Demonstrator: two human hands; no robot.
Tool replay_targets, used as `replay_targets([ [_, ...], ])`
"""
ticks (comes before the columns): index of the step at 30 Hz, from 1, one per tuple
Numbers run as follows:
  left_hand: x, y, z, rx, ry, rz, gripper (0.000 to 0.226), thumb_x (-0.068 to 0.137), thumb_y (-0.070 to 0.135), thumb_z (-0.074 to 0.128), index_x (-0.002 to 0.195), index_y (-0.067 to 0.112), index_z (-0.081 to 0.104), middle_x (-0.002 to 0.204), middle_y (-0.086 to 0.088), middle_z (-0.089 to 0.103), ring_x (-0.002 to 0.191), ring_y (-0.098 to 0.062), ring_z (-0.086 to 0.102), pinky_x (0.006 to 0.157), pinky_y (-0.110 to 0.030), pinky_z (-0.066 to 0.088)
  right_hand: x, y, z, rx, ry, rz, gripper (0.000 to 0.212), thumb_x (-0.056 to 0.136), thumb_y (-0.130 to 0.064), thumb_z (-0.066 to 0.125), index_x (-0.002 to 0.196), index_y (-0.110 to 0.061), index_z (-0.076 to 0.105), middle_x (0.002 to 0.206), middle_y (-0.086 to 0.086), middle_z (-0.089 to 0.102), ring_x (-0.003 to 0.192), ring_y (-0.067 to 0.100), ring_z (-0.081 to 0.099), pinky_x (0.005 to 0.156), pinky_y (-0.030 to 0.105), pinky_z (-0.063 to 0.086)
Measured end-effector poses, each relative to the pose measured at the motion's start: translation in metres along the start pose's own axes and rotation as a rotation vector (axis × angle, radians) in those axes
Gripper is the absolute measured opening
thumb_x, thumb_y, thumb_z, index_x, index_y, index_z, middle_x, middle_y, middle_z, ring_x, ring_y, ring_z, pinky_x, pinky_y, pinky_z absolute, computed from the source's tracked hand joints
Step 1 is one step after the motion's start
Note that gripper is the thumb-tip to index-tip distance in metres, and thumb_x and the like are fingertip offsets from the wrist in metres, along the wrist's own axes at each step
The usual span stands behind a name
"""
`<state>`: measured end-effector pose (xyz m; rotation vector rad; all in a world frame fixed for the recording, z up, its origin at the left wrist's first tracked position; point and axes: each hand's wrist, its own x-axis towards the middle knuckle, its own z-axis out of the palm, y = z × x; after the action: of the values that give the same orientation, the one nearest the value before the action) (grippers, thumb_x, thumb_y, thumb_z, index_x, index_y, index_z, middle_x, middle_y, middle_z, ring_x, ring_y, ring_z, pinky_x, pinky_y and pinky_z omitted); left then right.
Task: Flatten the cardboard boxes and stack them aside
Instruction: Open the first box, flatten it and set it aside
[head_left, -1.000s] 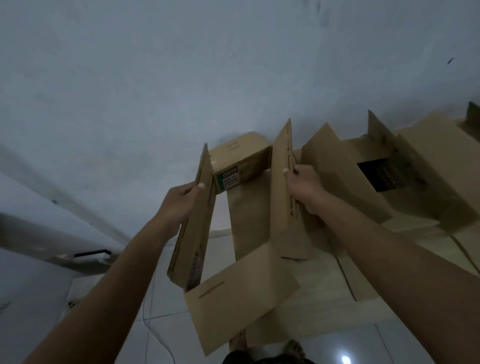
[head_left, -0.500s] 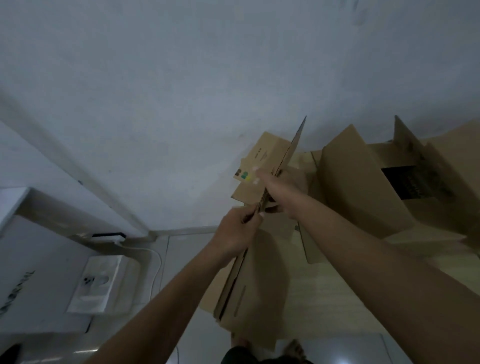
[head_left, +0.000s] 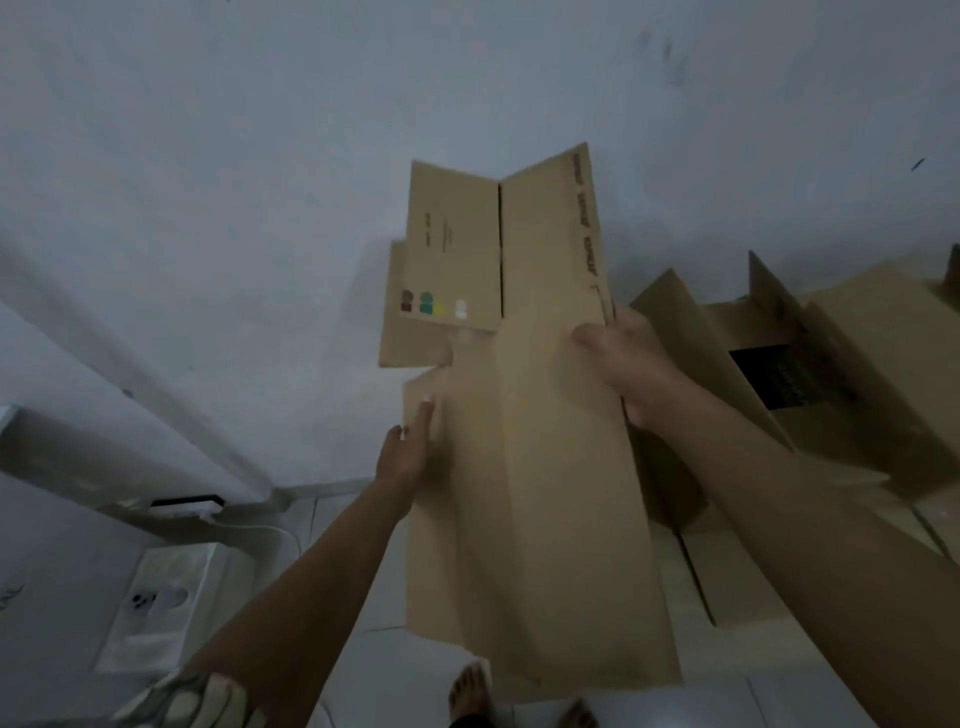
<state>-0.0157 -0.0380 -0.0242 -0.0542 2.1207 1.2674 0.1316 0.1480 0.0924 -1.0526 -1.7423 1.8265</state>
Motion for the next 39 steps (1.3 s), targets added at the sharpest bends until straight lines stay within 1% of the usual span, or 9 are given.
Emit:
replay_targets([
  [4, 0.015, 0.009, -0.014, -0.238, -0.244, 0.006, 0.1, 0.067, 0.094, 0.036, 0.146, 0.032, 0.043, 0.142, 0.0, 0.051, 0.129, -0.024, 0.048, 0.109, -0.046, 0.035, -0.001, -0.009, -0.024, 0.136, -0.007, 0.003, 0.021, 0.095, -0.023, 0.063, 0.116, -0.027, 0.064, 0.112, 0.006, 0.072, 0.102, 0.028, 0.068, 0.088, 0.047, 0.056],
  [9, 0.035, 0.011, -0.035, -0.235, -0.413, -0.143, 0.11, 0.044, 0.097, 0.058, 0.136, 0.036, 0.055, 0.134, -0.001, 0.059, 0.124, -0.026, 0.054, 0.11, -0.051, 0.035, 0.003, 0.009, -0.039, 0.241, 0.015, 0.033, 0.025, 0.095, -0.019, 0.063, 0.12, -0.022, 0.064, 0.109, 0.009, 0.074, 0.093, 0.027, 0.07, 0.08, 0.044, 0.058],
  [14, 0.033, -0.004, -0.034, -0.165, -0.486, -0.195, 0.062, 0.072, 0.063, 0.071, 0.12, 0.025, 0.067, 0.111, -0.005, 0.073, 0.105, -0.026, 0.068, 0.087, -0.044, 0.053, 0.01, 0.043, -0.05, 0.208, 0.063, 0.145, 0.021, 0.094, -0.02, 0.063, 0.113, -0.026, 0.066, 0.112, 0.012, 0.072, 0.094, 0.029, 0.067, 0.083, 0.047, 0.056],
  [18, 0.033, -0.022, -0.026, -0.067, -0.399, -0.212, 0.074, 0.064, 0.061, 0.081, 0.119, 0.013, 0.067, 0.11, -0.011, 0.073, 0.103, -0.033, 0.068, 0.092, -0.054, 0.052, 0.018, 0.071, -0.052, 0.111, 0.142, 0.199, 0.028, 0.095, -0.019, 0.062, 0.123, -0.023, 0.065, 0.11, 0.006, 0.071, 0.095, 0.026, 0.067, 0.075, 0.036, 0.054],
  [22, 0.027, -0.031, -0.016, -0.085, -0.258, -0.114, 0.042, 0.078, 0.049, 0.075, 0.099, 0.014, 0.067, 0.099, -0.009, 0.073, 0.09, -0.029, 0.069, 0.069, -0.035, 0.055, 0.027, 0.093, -0.059, -0.04, 0.173, 0.225, 0.031, 0.098, -0.019, 0.058, 0.129, -0.022, 0.06, 0.109, -0.004, 0.067, 0.095, 0.016, 0.063, 0.074, 0.03, 0.051],
  [24, 0.029, -0.03, -0.015, -0.098, -0.229, -0.083, 0.044, 0.076, 0.049, 0.076, 0.1, 0.014, 0.068, 0.099, -0.009, 0.073, 0.09, -0.029, 0.07, 0.071, -0.037, 0.057, 0.033, 0.099, -0.06, -0.126, 0.177, 0.224, 0.032, 0.098, -0.016, 0.055, 0.13, -0.021, 0.058, 0.109, -0.004, 0.065, 0.092, 0.012, 0.061, 0.078, 0.029, 0.05],
  [30, 0.031, -0.024, 0.003, -0.046, -0.098, -0.002, 0.051, 0.078, 0.047, 0.077, 0.112, 0.011, 0.067, 0.097, -0.005, 0.07, 0.083, -0.02, 0.066, 0.069, -0.031, 0.052, 0.056, 0.112, -0.042, -0.563, 0.297, 0.264, 0.036, 0.097, -0.031, 0.05, 0.129, -0.015, 0.052, 0.125, 0.015, 0.061, 0.11, 0.034, 0.061, 0.093, 0.039, 0.049],
  [35, 0.042, -0.024, 0.018, 0.024, -0.137, -0.077, 0.064, 0.076, 0.057, 0.074, 0.12, 0.011, 0.064, 0.105, -0.005, 0.068, 0.087, -0.022, 0.066, 0.07, -0.031, 0.053, 0.065, 0.101, -0.043, -0.852, 0.355, 0.255, 0.039, 0.101, -0.035, 0.047, 0.132, -0.011, 0.047, 0.129, 0.018, 0.059, 0.115, 0.037, 0.059, 0.09, 0.04, 0.045],
  [39, 0.045, -0.036, 0.045, -0.019, -0.259, -0.151, 0.038, 0.085, 0.042, 0.071, 0.108, 0.012, 0.07, 0.096, -0.008, 0.074, 0.085, -0.024, 0.07, 0.066, -0.034, 0.058, 0.067, 0.098, -0.049, -0.935, 0.371, 0.247, 0.038, 0.101, -0.033, 0.045, 0.132, -0.011, 0.045, 0.129, 0.018, 0.059, 0.114, 0.037, 0.059, 0.089, 0.04, 0.045],
])
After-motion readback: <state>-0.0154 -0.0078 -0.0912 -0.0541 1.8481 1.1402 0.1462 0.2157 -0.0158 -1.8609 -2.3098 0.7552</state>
